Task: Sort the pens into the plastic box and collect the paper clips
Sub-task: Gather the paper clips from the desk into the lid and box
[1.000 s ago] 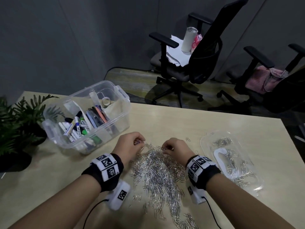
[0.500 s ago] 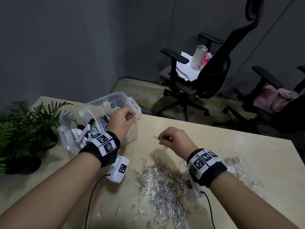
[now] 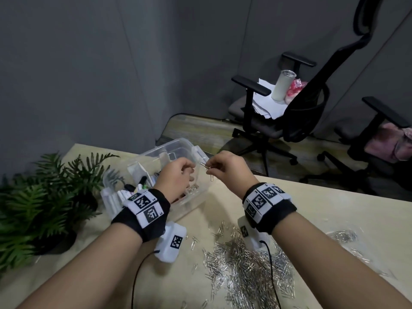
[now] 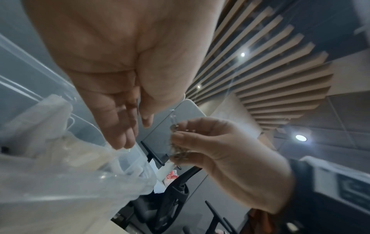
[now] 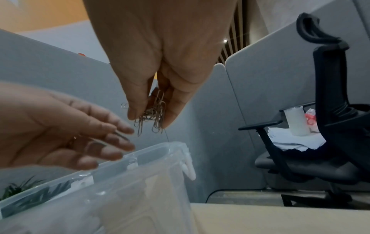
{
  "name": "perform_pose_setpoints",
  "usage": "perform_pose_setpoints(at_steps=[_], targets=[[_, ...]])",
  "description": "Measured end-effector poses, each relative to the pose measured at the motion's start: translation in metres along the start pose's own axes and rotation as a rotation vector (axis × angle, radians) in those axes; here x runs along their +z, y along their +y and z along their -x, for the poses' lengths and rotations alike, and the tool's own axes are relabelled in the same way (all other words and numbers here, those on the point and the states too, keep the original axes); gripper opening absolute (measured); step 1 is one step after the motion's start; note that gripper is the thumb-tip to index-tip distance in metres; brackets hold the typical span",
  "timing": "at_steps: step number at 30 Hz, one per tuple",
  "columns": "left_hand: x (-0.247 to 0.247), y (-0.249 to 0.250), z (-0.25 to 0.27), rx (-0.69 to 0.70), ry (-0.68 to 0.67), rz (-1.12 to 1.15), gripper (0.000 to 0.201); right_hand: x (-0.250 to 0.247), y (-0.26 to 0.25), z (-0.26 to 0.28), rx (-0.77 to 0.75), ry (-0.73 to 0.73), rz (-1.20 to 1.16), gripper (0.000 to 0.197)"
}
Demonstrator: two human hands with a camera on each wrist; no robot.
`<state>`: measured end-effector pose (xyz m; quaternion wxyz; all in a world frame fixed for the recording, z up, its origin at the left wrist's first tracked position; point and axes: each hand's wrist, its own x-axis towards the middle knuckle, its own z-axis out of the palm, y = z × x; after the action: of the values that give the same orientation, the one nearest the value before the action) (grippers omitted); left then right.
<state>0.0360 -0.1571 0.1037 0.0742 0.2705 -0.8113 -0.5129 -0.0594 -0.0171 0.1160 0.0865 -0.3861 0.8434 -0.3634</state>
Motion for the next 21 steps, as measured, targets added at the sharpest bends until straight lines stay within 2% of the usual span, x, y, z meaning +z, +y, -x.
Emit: perform_pose_setpoints(at_steps=[2,6,10,14,16,19,21], targets=[[-0.005,0.001,0.003,0.011,0.009,0.043,0.021,0.013,-0.004,-0.011,0.017,0.004,-0.016,0.015],[-0.012,-0.002,0.009,0.088,0.051,0.023,0.017,0.032,0.000,-0.017,0.061,-0.078,0.064,0.020],[-0.012,0.004,0.018,0.143,0.043,-0.017,0.009,0.026,0.003,-0.007,0.055,-0.091,0.038,0.023],[0.005,0.018,0.034,0.195,-0.039,-0.023,0.009,0.009,0.025,0.017,0.043,-0.023,0.021,0.017],[0.021,0.019,0.042,0.233,-0.106,-0.060,0.011,0.003,0.049,0.036,0.102,-0.012,0.076,0.020],[0.054,0.008,0.056,0.283,-0.275,-0.204,0.020,0.000,0.089,0.075,0.252,-0.080,0.202,0.037],[0.077,-0.008,0.063,0.254,-0.391,-0.327,0.031,0.002,0.112,0.105,0.358,-0.151,0.262,0.050]])
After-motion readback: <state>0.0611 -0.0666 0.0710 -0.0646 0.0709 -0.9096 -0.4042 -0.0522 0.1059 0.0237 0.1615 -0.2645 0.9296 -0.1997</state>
